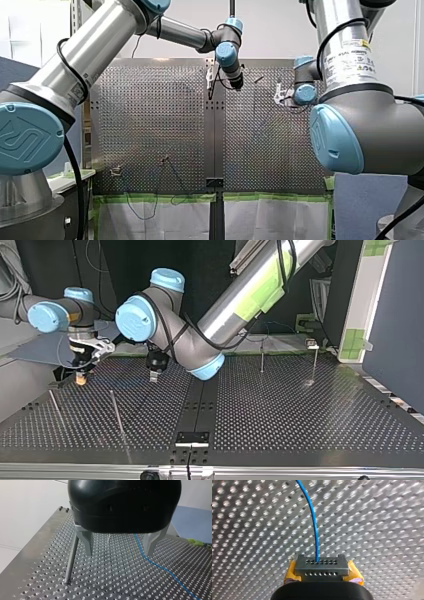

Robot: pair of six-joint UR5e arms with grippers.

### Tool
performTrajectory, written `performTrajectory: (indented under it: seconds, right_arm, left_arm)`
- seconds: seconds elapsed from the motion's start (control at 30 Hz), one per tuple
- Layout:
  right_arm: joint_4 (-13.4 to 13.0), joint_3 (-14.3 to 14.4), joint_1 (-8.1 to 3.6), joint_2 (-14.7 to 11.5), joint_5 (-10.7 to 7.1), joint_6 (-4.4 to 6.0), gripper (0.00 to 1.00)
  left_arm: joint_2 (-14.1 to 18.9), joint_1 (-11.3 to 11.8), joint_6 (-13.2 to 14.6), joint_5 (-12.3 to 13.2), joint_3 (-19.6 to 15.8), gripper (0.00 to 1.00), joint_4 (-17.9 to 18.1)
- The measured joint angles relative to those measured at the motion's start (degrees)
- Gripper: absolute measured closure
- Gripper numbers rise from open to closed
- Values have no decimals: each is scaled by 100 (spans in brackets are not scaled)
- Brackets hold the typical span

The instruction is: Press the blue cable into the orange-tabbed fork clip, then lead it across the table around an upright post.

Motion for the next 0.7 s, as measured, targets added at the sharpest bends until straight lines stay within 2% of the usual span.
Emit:
performTrajectory:
  seconds: [0.3, 0.5, 0.7]
  right_arm:
    - [429, 145, 25, -479, -45, -198, 100]
    - [479, 414, 45, -705, -16, -263, 100]
    - [481, 579, 85, -739, 28, -317, 100]
  left_arm:
    - [1, 8, 2, 0, 0, 3, -7]
    - [3, 12, 7, 0, 0, 3, -8]
    - [1, 12, 9, 0, 0, 3, -9]
